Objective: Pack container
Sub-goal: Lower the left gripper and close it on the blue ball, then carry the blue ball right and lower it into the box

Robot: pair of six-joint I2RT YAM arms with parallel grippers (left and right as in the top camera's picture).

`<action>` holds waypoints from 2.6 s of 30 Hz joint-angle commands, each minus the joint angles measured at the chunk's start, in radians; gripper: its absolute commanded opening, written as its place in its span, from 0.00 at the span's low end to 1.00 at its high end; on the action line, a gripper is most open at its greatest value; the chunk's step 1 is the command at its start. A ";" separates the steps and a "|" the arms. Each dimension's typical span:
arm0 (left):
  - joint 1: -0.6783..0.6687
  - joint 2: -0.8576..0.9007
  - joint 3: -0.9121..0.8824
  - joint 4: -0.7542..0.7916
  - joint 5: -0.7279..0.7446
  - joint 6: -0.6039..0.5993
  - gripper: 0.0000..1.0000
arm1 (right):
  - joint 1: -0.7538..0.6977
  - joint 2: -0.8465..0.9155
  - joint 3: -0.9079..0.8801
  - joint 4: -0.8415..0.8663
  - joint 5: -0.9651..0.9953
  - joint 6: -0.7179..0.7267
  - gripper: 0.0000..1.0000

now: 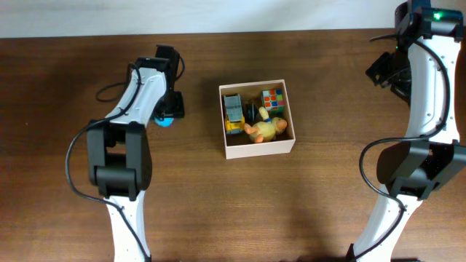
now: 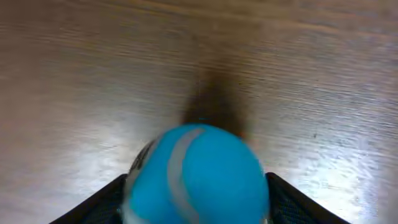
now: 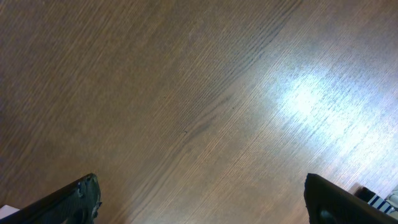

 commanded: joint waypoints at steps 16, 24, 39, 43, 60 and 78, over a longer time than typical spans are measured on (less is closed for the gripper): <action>-0.003 0.047 -0.017 0.016 0.044 0.012 0.55 | -0.005 0.000 0.016 -0.002 0.002 0.007 0.99; -0.003 0.047 -0.017 0.094 0.044 0.012 0.59 | -0.005 0.000 0.016 -0.002 0.003 0.008 0.99; -0.003 0.047 -0.017 0.148 0.045 0.012 0.37 | -0.005 0.000 0.016 -0.002 0.002 0.007 0.99; -0.003 0.047 -0.017 0.139 0.053 0.011 0.37 | -0.005 0.000 0.016 -0.002 0.003 0.007 0.99; -0.008 0.046 0.309 -0.232 0.215 0.013 0.36 | -0.005 0.000 0.016 -0.002 0.002 0.007 0.99; -0.210 0.046 0.581 -0.579 0.427 0.337 0.36 | -0.005 0.000 0.016 -0.002 0.003 0.007 0.99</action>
